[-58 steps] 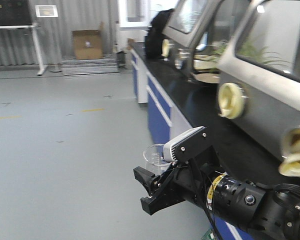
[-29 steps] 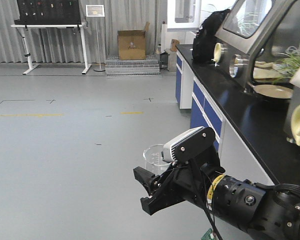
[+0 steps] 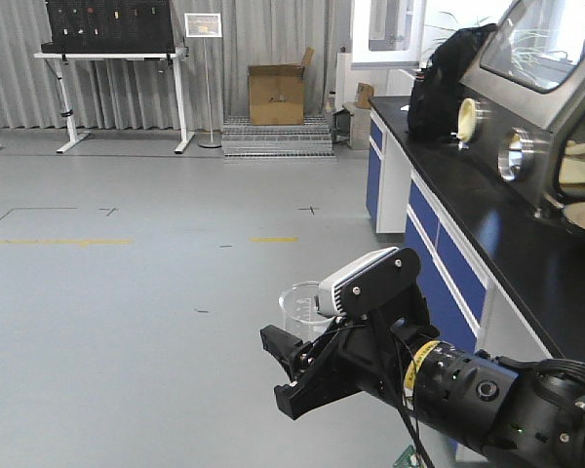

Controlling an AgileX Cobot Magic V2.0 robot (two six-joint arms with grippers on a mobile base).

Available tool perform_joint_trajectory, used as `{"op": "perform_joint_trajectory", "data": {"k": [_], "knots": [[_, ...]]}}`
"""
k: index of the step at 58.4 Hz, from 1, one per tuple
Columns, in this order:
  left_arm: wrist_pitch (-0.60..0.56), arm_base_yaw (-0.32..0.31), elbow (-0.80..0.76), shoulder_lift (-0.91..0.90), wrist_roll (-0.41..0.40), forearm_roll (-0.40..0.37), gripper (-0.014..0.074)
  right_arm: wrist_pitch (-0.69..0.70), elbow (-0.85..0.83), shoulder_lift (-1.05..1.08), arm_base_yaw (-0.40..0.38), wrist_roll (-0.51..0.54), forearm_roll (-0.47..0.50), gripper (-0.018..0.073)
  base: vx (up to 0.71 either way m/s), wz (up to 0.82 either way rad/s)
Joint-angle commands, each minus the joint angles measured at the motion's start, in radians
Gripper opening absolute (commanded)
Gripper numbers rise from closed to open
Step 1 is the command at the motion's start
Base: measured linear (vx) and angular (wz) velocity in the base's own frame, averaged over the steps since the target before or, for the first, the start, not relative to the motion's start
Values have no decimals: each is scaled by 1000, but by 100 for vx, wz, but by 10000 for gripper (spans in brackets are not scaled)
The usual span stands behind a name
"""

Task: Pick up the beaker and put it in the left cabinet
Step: 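Hold the beaker in the right gripper while the base turns away, then carry the beaker in the right gripper while driving to the cabinet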

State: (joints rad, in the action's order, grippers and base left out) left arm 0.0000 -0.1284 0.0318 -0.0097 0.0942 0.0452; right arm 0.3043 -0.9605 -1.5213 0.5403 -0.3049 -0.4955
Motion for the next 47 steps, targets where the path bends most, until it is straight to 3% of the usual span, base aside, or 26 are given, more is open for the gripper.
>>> {"op": "perform_joint_trajectory", "data": {"k": [1, 47], "knots": [[-75, -1, 16, -19, -3, -3, 1, 75, -29, 41, 0, -1, 8, -9, 56, 7], [-75, -1, 16, -19, -3, -3, 1, 77, -29, 41, 0, -1, 8, -9, 64, 10]]}}
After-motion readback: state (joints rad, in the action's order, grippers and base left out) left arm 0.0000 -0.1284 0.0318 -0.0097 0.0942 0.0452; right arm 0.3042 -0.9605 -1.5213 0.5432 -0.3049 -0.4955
